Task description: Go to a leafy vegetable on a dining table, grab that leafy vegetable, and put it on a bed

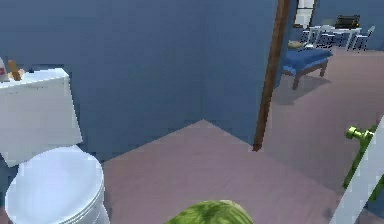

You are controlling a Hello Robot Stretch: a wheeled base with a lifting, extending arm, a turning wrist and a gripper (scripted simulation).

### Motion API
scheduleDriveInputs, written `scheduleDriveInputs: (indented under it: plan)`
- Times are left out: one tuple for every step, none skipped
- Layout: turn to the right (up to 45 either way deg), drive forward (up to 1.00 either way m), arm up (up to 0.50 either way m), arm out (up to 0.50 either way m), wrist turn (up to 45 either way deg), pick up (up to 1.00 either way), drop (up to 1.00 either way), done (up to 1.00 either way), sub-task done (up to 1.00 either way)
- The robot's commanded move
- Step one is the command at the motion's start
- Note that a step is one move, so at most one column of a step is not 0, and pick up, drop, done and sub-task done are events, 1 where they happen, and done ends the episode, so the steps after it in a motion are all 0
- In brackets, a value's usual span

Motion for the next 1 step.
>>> scheduleDriveInputs:
  plan:
    - [12.0, 0.00, 0.00, 0.00, 0.0, 0.00, 0.00, 0.00, 0.00]
